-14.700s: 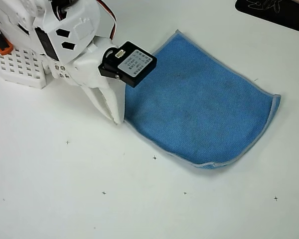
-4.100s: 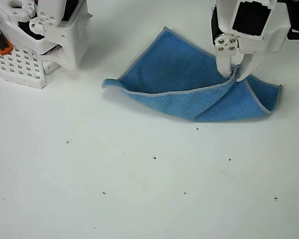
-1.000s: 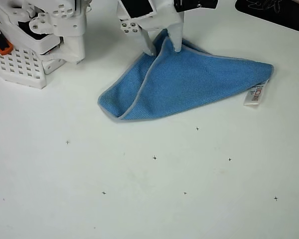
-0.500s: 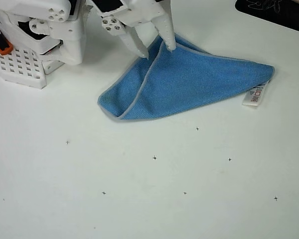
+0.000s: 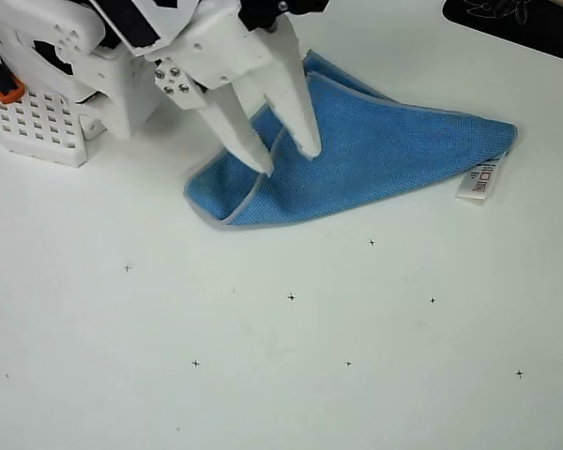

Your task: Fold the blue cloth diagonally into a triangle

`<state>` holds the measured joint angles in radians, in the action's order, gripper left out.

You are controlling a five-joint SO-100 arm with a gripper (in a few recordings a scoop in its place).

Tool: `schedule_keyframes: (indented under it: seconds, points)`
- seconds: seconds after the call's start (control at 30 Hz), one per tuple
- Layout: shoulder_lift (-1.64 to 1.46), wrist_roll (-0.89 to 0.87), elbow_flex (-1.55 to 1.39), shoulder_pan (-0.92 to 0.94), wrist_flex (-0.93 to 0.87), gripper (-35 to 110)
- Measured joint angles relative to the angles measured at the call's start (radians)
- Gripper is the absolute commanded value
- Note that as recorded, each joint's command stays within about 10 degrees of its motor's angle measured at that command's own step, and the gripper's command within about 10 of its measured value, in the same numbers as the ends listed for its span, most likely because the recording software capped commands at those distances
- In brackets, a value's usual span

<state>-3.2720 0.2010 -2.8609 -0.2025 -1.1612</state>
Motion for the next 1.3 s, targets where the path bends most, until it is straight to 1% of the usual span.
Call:
schedule_keyframes:
  seconds: [0.2,0.53,0.73,0.97,1.3]
  points:
    - [-0.002,0.075,-0.083,0.107,0.066,26]
    - [-0.003,0.175,-0.175,0.144,0.206,26]
    - [-0.002,0.176,-0.196,0.141,0.229,26]
    - [-0.002,0.103,-0.196,0.179,0.229,26]
    - [-0.002,0.1,-0.196,0.184,0.229,26]
